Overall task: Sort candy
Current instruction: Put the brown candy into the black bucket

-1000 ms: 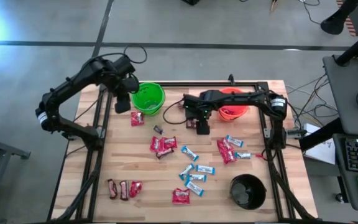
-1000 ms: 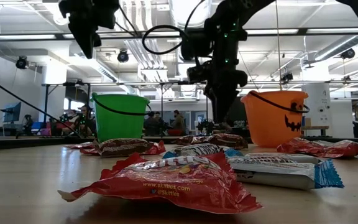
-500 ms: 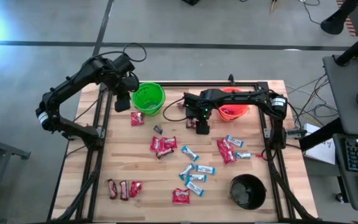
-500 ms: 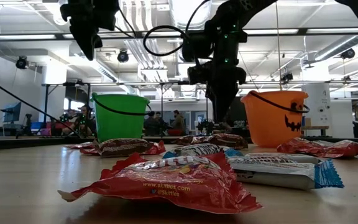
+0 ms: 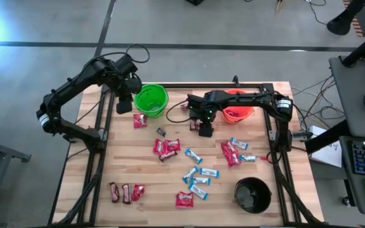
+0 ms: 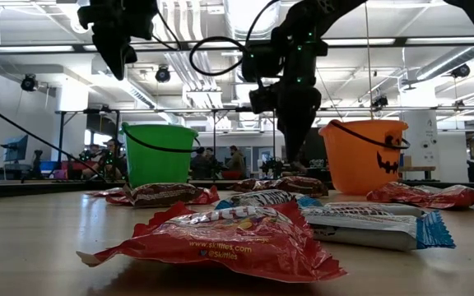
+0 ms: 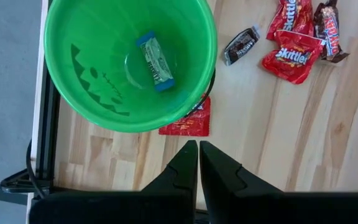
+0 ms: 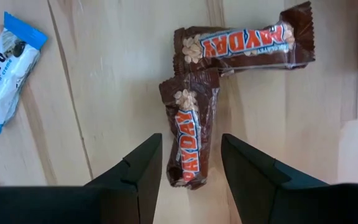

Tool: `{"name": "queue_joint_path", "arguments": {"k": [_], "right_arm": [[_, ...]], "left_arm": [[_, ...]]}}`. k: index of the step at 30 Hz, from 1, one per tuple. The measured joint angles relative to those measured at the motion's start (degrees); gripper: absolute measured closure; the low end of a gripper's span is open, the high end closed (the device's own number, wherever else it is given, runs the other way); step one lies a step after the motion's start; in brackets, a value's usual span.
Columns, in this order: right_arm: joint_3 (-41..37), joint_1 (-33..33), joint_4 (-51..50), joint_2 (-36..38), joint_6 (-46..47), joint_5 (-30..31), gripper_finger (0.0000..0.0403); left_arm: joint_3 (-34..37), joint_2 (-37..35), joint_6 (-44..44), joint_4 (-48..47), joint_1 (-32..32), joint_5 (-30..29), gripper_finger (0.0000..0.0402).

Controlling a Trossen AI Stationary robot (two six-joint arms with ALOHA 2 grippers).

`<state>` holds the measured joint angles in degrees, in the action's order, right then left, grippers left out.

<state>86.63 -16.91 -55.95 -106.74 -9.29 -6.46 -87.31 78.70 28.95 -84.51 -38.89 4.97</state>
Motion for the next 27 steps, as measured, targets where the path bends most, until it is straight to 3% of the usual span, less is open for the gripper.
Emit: {"name": "queue_joint_path", "arguments": {"k": [27], "right_arm": [[0.0,0.0,-0.7,0.1,-0.8,0.0,0.0248]], "left_arm": [[0.0,0.0,0.0,0.0,0.0,-0.1,0.0402]]}}
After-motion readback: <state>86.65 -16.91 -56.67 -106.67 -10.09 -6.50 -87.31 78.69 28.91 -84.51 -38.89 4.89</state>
